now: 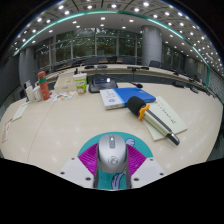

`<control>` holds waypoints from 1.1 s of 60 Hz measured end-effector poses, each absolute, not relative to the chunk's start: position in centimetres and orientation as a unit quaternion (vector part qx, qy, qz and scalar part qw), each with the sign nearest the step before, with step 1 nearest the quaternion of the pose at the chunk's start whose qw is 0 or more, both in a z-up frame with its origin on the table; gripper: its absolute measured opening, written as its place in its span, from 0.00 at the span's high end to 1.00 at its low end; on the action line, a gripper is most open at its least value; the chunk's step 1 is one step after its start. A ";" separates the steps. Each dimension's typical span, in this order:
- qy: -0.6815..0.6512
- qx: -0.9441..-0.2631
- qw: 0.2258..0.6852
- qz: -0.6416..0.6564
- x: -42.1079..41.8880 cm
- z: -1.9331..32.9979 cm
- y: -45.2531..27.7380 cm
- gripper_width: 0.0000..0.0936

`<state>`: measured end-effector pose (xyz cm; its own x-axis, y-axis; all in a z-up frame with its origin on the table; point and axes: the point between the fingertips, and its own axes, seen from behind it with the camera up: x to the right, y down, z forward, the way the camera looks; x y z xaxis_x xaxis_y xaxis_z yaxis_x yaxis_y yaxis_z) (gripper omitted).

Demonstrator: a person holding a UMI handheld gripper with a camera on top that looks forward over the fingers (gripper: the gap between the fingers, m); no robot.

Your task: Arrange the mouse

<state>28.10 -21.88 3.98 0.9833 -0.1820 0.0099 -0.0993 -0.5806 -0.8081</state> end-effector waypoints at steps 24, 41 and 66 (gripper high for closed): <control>0.081 -0.906 0.415 -0.037 29.3 0.8 -24.5 0.09; 0.080 -0.887 0.447 -0.082 26.4 11.0 -34.0 0.08; 0.083 -0.863 0.490 -0.095 19.6 22.2 -50.6 0.08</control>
<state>19.57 -50.62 22.20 0.9683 -0.2362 0.0817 -0.0509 -0.5064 -0.8608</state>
